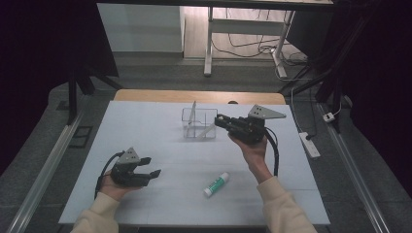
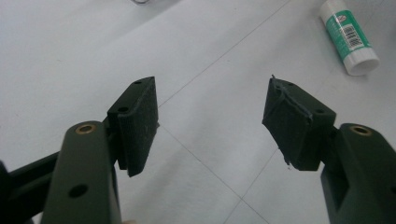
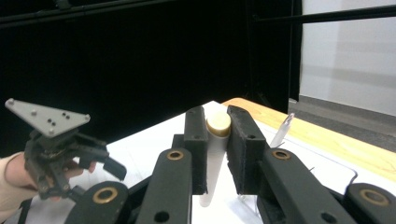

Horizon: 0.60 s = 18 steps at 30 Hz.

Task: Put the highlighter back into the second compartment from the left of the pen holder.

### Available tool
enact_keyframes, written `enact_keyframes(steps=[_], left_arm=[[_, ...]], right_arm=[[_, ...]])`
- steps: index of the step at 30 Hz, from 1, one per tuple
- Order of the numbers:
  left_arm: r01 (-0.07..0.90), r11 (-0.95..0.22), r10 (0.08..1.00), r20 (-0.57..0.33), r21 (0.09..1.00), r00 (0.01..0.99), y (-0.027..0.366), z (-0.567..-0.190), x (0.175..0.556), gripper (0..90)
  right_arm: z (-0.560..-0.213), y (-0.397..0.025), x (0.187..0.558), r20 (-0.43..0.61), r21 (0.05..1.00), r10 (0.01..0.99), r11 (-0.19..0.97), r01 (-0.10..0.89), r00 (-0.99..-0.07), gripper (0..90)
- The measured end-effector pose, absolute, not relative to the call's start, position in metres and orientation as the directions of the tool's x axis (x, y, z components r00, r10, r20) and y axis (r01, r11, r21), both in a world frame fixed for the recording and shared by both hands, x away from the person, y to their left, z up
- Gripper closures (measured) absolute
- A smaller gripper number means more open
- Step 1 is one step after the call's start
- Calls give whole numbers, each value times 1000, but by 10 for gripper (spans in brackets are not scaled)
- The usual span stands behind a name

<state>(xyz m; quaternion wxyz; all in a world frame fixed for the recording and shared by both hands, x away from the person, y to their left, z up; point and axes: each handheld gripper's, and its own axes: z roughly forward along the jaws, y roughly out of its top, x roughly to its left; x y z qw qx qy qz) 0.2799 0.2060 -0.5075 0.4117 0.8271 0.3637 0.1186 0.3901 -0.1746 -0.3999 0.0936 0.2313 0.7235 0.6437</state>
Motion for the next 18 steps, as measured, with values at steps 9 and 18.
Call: enact_keyframes(steps=[9, 18], left_arm=[[509, -400, 698, -107, 762, 708, 205, -509, 281, 354], [514, -400, 697, -112, 759, 708, 205, -510, 282, 349]], right_arm=[[-389, -174, 402, 152, 977, 483, 58, 204, -862, 778], [-380, -170, 421, 145, 976, 522, 62, 208, -840, 778]])
